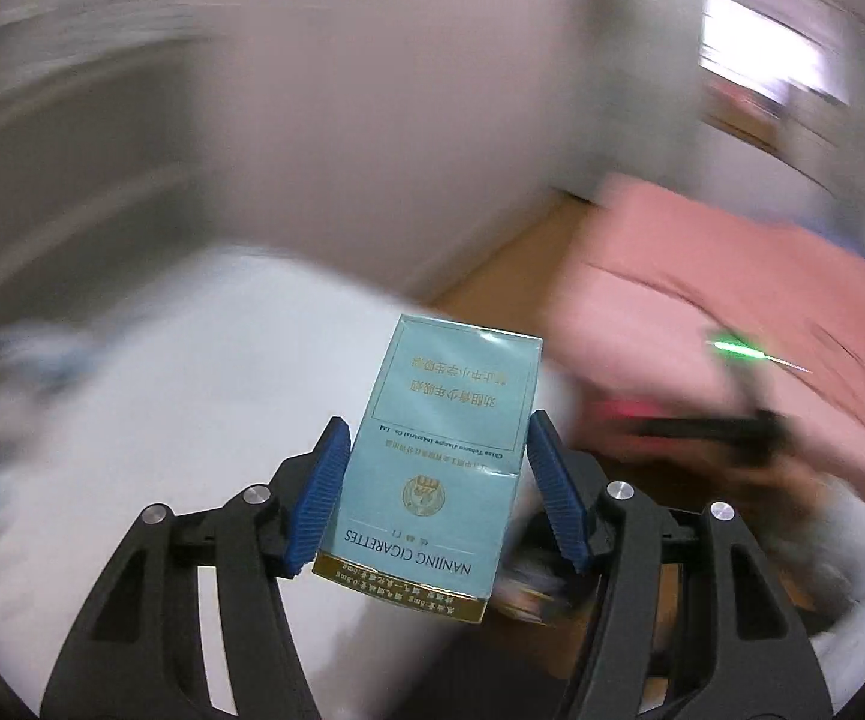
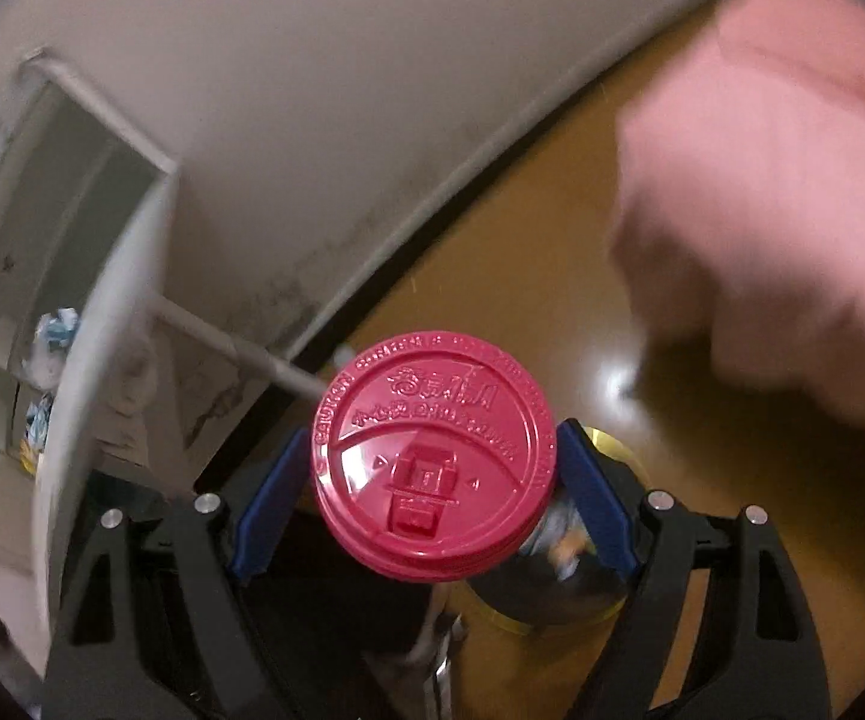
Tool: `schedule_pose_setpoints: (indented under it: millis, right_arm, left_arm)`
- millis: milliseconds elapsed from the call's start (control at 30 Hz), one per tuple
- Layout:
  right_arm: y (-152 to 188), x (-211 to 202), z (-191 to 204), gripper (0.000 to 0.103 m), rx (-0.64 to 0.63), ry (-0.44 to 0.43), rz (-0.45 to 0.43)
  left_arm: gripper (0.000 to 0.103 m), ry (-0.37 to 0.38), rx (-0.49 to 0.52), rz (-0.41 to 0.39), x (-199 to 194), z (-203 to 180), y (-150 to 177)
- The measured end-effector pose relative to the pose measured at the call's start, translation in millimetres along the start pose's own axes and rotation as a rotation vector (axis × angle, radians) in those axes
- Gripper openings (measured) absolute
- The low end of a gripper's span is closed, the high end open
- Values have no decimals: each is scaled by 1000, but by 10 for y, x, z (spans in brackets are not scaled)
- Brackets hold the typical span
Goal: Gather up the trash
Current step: 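Carry the cigarette box and red lid to the bin and open both tools, then move both open tools back over the desk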
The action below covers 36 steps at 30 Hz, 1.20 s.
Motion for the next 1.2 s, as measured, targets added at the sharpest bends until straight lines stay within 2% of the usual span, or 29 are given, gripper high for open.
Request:
schedule_pose_setpoints:
  millis: [33, 67, 100, 167, 267, 300, 333, 367, 467, 600, 667, 800, 900, 967, 1033, 1133, 1200]
  right_arm:
    - [94, 194, -93, 80, 18, 22, 52]
    - [145, 295, -137, 80, 24, 34, 78]
    - [213, 418, -196, 80, 35, 47, 114]
    - [286, 552, -252, 80, 60, 47, 162]
    - [328, 620, -316, 85, 113, 34, 210]
    - [324, 613, -337, 92, 136, 24, 219]
    - [310, 587, -354, 94, 153, 18, 216]
    - [299, 563, -363, 95, 159, 21, 208]
    - [250, 462, -375, 95, 167, 61, 170]
    - [106, 116, -453, 95, 168, 161, 52]
    - [40, -179, -432, 95, 155, 222, -45]
    - [-83, -776, -133, 96, 113, 317, -253]
    - [-137, -1143, 214, 96, 63, 340, -388]
    - [-154, -1374, 578, 96, 9, 324, -477]
    - [-138, -1565, 1020, 96, -57, 263, -548]
    - [-92, -1727, 1705, 96, -166, 132, -611]
    - [-65, -1725, 2141, 96, -242, 61, -609]
  left_arm:
    - [59, 84, 30, 62, 359, -263, 52]
    - [59, 138, 50, 120, 701, -458, 152]
    - [59, 157, 79, 181, 1006, -577, 280]
    - [59, 141, 108, 287, 1556, -607, 576]
    - [60, 176, 25, 389, 2056, -435, 863]
    - [61, 193, 2, 404, 2176, -399, 934]
    - [68, 199, -6, 409, 2213, -396, 958]
    - [80, 201, -11, 409, 2237, -367, 946]
    - [90, 185, 18, 340, 2093, -422, 836]
    - [91, 169, 82, 240, 1770, -549, 600]
    - [93, 148, 110, 161, 1519, -638, 380]
    - [96, 86, 149, 20, 948, -686, 62]
    - [96, -27, 176, -86, 413, -606, -103]
    - [96, -102, 158, -121, 178, -426, -179]
    - [96, -155, 113, -144, -44, -250, -167]
    - [96, -254, 15, -190, -515, 152, -43]
    - [96, -348, -49, -214, -835, 449, 111]
Point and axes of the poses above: each gripper's, at about its wrist camera, not at the fingertips, and x roughly the way its jaws point, z to its left, y to its underside, the point moved 3 cm from there along x, roughly the way its jaws point, and after that the axes turned 15 degrees about y, right-handed, at the moved point
